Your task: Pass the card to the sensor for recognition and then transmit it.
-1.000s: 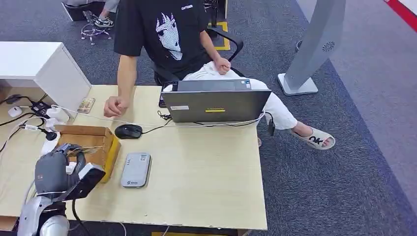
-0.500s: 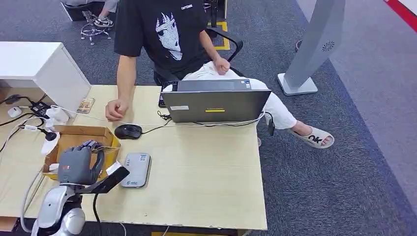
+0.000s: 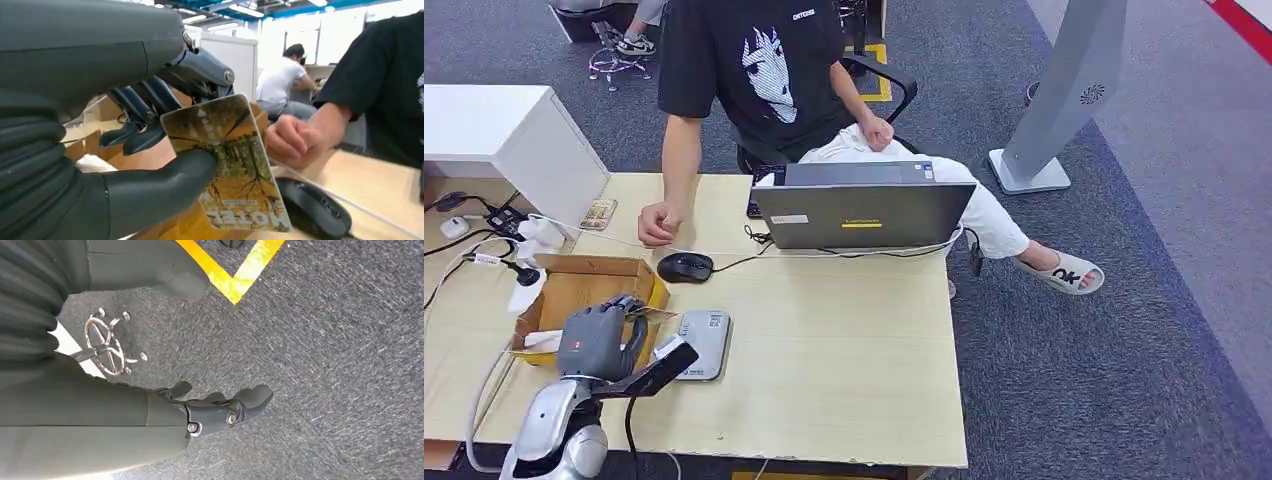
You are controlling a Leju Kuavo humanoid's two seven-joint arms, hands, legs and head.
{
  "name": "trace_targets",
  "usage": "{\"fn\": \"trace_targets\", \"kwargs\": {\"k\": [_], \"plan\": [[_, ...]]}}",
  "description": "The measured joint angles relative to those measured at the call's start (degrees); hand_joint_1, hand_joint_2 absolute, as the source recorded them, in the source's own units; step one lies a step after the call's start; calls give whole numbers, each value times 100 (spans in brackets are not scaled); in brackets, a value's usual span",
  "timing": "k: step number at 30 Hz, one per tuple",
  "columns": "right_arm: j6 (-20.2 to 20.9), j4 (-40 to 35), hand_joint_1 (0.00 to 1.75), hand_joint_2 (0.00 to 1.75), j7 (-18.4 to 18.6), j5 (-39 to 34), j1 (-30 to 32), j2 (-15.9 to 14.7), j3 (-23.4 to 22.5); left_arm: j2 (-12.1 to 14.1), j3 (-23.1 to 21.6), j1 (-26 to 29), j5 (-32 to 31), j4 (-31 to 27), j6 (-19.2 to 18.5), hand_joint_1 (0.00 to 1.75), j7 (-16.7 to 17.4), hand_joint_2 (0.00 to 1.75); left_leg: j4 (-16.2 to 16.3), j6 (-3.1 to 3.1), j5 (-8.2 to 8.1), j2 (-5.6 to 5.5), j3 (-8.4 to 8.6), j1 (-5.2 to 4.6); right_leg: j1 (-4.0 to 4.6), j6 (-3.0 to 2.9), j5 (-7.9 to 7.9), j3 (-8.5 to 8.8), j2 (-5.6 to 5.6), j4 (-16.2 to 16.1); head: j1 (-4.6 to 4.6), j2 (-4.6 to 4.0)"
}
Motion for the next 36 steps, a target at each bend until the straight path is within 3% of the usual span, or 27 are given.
{"fn": "trace_targets", "kwargs": {"k": [18,36], "plan": [[39,0,0,175,0,50,1,0,7,0,-53,-19,-88,232,57,175,-20,175,0,0,0,0,0,0,0,0,0,-1,0,0,0,0],[90,15,0,175,17,240,1,37,92,48,-826,-373,-682,520,92,175,-94,175,0,0,0,-1,-2,0,0,1,1,-2,-1,0,2,0]]}}
